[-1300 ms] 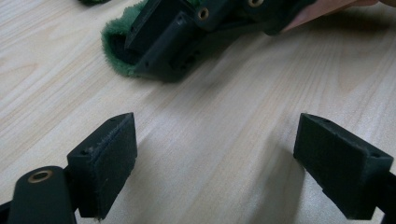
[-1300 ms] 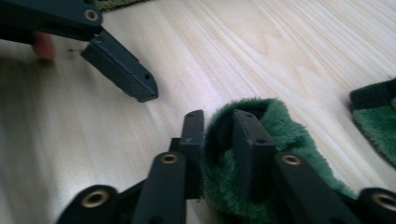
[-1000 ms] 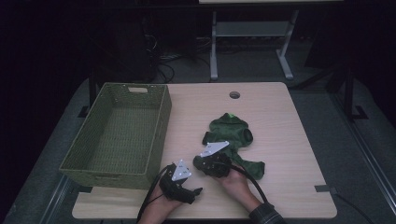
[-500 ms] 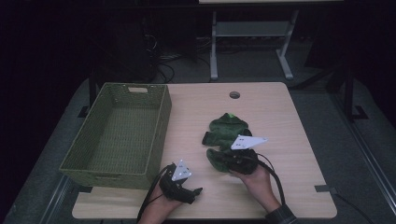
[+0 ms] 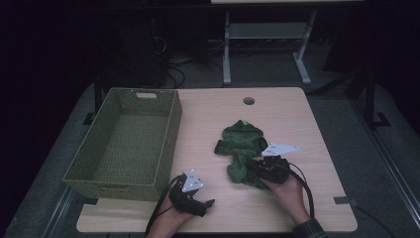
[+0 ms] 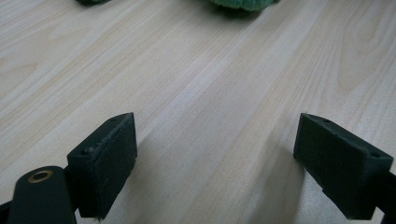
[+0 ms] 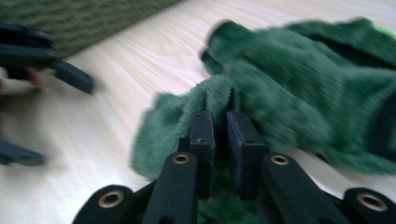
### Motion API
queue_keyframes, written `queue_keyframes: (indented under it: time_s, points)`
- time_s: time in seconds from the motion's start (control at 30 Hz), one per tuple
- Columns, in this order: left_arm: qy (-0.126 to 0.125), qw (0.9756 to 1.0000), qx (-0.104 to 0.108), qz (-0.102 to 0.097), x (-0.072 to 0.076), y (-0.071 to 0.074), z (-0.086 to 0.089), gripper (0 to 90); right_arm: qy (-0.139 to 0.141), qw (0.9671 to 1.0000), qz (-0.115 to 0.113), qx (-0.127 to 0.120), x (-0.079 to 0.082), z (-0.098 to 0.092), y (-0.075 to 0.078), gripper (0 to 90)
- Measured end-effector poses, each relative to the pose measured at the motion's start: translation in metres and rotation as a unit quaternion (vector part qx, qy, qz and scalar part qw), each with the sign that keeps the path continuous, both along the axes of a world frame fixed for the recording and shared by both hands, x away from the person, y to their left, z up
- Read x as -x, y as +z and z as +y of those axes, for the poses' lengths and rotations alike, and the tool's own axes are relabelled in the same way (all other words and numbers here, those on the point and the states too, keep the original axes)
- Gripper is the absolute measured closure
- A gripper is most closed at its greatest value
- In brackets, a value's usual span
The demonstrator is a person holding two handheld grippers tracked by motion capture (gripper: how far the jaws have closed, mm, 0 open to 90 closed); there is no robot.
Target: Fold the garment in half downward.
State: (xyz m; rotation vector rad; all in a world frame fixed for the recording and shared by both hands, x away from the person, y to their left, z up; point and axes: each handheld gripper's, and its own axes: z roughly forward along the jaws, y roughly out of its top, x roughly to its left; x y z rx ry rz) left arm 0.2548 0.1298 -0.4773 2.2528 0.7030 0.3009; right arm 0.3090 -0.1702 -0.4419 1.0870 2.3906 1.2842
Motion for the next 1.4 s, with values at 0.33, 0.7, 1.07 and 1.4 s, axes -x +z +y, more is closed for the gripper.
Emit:
queue_keyframes:
  time_s: [0.33, 0.7, 1.07, 1.4]
  points:
    - [0.000, 1.0000, 0.000, 0.000, 0.000, 0.000, 0.000, 12.9, -0.030, 0.9992, -0.006, 0.024, -0.002, -0.017, 0.004, 75.3]
    - [0.000, 1.0000, 0.000, 0.003, 0.000, 0.000, 0.000, 12.9, -0.003, 1.0000, -0.002, 0.007, -0.021, -0.003, 0.003, 86.6]
    - [-0.001, 1.0000, 0.000, 0.003, 0.000, 0.000, 0.000, 12.9, 0.024, 0.9962, 0.048, 0.069, -0.026, 0.016, -0.022, 87.5]
    - [-0.001, 1.0000, 0.000, 0.001, -0.001, 0.000, 0.000, 12.8, 0.010, 0.9991, 0.004, 0.042, -0.014, -0.005, 0.001, 77.4]
